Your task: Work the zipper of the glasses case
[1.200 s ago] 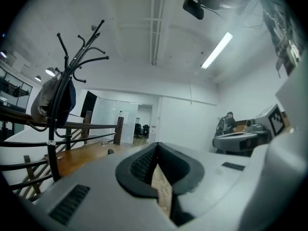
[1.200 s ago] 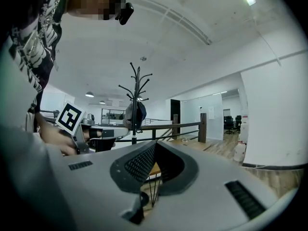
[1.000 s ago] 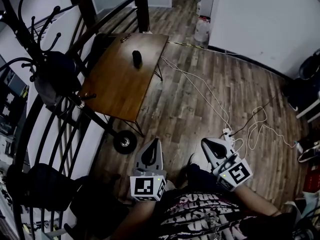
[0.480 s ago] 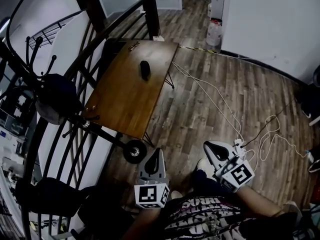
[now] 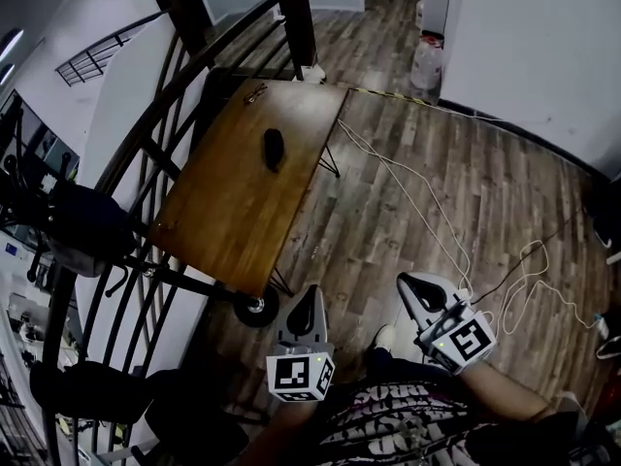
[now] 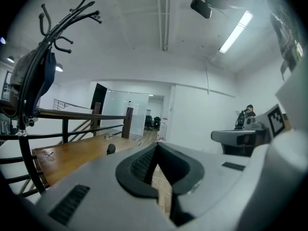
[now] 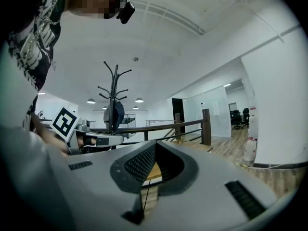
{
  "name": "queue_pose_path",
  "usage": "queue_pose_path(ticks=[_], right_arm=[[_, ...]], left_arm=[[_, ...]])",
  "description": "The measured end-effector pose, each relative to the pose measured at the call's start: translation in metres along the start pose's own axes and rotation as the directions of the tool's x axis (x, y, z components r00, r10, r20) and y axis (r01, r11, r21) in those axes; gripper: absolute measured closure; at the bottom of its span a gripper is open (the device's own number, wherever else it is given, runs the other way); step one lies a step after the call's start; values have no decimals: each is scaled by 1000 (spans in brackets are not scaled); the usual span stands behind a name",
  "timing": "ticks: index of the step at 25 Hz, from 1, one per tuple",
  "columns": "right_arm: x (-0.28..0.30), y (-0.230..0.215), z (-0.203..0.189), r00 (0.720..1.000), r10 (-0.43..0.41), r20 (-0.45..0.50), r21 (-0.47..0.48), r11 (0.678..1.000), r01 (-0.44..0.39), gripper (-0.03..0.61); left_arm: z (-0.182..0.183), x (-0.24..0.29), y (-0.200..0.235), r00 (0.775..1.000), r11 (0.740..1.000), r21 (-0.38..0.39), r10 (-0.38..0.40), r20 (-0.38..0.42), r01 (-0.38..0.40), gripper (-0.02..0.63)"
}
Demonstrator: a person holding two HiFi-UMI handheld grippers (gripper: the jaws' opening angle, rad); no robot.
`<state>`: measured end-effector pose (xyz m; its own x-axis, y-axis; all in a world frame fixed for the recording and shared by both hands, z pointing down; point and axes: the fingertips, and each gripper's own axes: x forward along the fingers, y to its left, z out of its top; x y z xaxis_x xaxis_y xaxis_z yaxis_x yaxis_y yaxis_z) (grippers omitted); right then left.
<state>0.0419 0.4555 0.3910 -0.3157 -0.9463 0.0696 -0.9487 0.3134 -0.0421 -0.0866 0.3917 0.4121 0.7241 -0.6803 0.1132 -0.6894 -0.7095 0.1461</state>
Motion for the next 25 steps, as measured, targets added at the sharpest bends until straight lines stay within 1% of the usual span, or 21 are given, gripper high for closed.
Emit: queue_pose_path(ticks=[3, 5, 8, 11, 14, 18, 25], right_arm=[[0, -31, 12, 1000, 14, 26, 0, 1000, -14, 580], [3, -46, 21, 998, 36, 42, -8, 999, -36, 580], [8, -63, 28, 996, 66, 64, -17, 998, -65, 580], [11, -77, 31, 994, 82, 70, 3, 997, -82, 580], [16, -85, 34, 992, 98, 77, 9, 995, -99, 580], [28, -98, 31, 991, 112, 78, 16, 993, -113, 580], [53, -129, 13, 995, 100, 23, 28, 995, -101, 580]], left_arm=[[21, 26, -15, 1000, 999, 33, 12, 28, -13, 606], [33, 41, -21, 999, 999, 40, 28, 42, -30, 606], [40, 61, -30, 998, 998, 55, 37, 45, -39, 606], [46, 72, -41, 999, 997, 70, 32, 38, -34, 606], [53, 80, -42, 998, 996, 82, 40, 40, -44, 606], [52, 94, -39, 998, 994, 91, 49, 30, -52, 606], [36, 136, -24, 999, 998, 54, 41, 0, -41, 606]])
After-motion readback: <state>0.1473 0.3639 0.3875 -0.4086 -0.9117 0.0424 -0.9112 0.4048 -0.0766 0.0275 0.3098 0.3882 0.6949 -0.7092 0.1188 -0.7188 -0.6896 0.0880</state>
